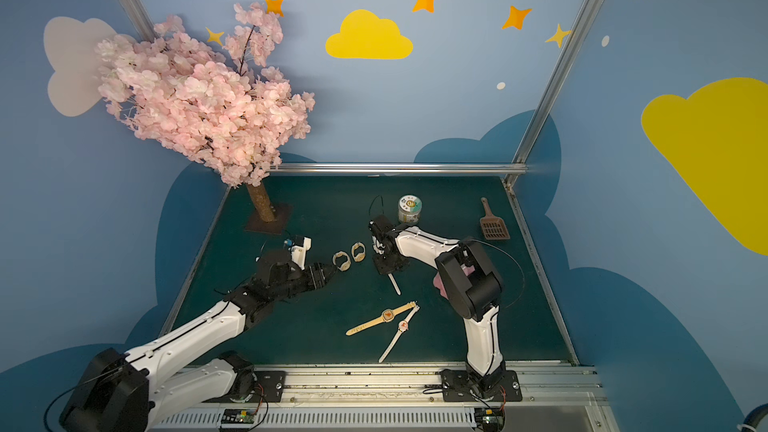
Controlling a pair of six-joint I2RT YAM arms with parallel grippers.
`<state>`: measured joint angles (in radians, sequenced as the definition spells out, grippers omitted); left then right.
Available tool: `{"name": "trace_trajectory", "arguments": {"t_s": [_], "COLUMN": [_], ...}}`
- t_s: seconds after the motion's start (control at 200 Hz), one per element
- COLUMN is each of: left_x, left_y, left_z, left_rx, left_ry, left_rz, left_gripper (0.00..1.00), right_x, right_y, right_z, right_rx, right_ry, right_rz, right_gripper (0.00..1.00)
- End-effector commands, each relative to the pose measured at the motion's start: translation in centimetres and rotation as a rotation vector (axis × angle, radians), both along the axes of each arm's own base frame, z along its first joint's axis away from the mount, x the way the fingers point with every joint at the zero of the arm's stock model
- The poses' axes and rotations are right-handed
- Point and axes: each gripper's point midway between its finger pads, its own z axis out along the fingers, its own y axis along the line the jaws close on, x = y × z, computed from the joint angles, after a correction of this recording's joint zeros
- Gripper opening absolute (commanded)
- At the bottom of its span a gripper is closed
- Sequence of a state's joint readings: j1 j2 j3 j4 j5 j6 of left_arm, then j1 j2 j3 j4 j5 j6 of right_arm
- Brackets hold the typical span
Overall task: Wipe the watch dial
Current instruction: Adjust the watch at the center of the board.
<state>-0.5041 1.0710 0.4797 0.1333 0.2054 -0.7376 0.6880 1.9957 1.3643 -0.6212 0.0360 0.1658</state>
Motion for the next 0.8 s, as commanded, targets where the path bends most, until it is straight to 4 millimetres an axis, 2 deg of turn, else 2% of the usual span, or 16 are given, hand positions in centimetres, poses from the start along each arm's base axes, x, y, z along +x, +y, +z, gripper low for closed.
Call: {"name": "trace_trajectory", "arguments": {"t_s": [0.0, 0.125, 0.24, 0.541, 0.666, 0.796], "left_x": [-0.1, -0.2, -0.2, -0.5, -0.5, -0.6], "left_y": [0.4, 0.5, 0.4, 0.4, 0.4, 0.3], "left_z": [0.0, -0.3, -0.2, -0.4, -0.3, -0.4], "left_rx": [0.012, 0.013, 0.014, 0.017, 0.016, 0.015], "left_ry": [-0.007, -0.003, -0.006, 0.003, 0.002, 0.001], "left_rz": [0.004, 0.008, 0.002, -0.010, -0.011, -0.018], "left_gripper": [0.53, 0.53, 0.53, 0.53, 0.53, 0.53], "right_x": [1.3, 0.9, 0.8, 1.1, -0.1, -3.0], "right_y": [-0.5, -0.7, -0.7, -2.0, -3.1, -4.1], "right_z": [-2.0, -2.1, -1.4, 3.7, 5.6, 6.3], "right_rx": [-0.036, -0.040, -0.034, -0.038, -0.032, 0.015], "right_ry": [-0.026, -0.025, -0.039, -0.134, -0.140, -0.098], "right_rz": [0.019, 0.028, 0.036, 0.012, -0.009, -0.049], "right_gripper": [0.20, 0.24, 0.30, 0.38, 0.39, 0.38]}}
